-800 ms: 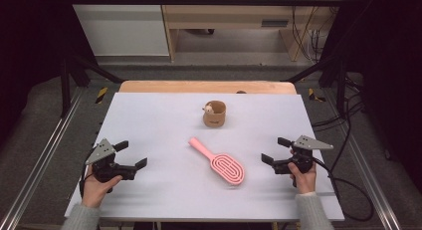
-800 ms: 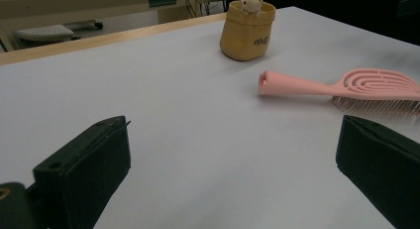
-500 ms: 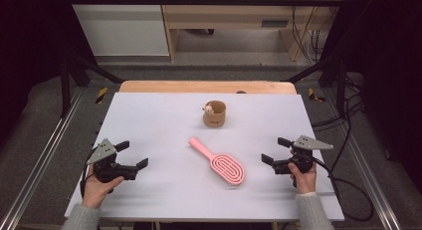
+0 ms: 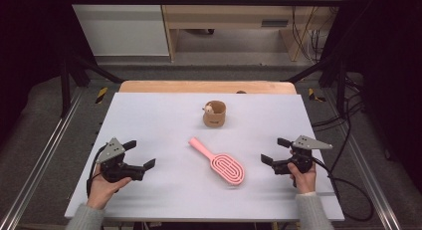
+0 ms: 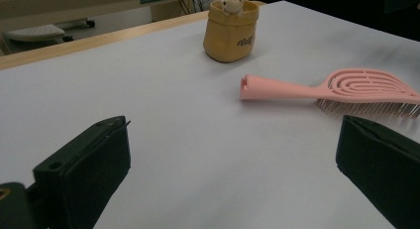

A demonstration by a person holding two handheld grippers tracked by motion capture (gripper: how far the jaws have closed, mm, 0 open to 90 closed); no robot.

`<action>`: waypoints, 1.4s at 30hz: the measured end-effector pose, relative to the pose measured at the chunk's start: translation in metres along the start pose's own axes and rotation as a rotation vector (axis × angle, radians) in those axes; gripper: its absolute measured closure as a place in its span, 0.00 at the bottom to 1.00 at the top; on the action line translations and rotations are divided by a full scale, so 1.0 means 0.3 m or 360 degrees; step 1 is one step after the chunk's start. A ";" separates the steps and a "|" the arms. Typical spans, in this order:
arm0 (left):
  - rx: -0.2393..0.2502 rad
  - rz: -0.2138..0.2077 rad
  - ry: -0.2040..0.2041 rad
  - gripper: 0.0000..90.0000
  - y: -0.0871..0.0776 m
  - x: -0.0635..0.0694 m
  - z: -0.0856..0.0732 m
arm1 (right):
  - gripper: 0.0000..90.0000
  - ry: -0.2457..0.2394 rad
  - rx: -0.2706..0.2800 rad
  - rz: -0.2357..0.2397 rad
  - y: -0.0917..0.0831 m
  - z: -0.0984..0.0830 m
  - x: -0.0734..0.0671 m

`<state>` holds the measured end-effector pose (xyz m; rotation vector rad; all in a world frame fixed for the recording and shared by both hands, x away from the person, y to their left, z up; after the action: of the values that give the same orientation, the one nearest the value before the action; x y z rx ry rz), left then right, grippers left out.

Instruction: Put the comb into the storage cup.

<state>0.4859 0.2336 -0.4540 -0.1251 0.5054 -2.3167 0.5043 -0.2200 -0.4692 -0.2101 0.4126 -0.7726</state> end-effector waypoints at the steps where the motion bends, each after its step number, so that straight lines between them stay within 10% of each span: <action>1: -0.0001 -0.0001 0.0000 0.00 0.003 0.002 0.001 | 0.00 0.0000 -0.0001 0.0000 0.000 0.000 0.000; 42: -0.0072 -0.0031 0.0006 0.00 0.130 0.045 0.109 | 0.00 -0.0019 -0.0011 -0.0001 -0.003 -0.001 0.000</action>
<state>0.5096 0.1887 -0.4402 -0.1481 0.5614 -2.3257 0.5035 -0.2207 -0.4692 -0.2211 0.4039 -0.7700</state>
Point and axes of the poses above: each handheld gripper's, and its own axes: y roughly forward along the jaws, z roughly out of its top, x roughly to its right, the point moved 6 cm from there along y, roughly forward along the jaws, and after that the axes turned 6 degrees about y, right-handed, at the moved point
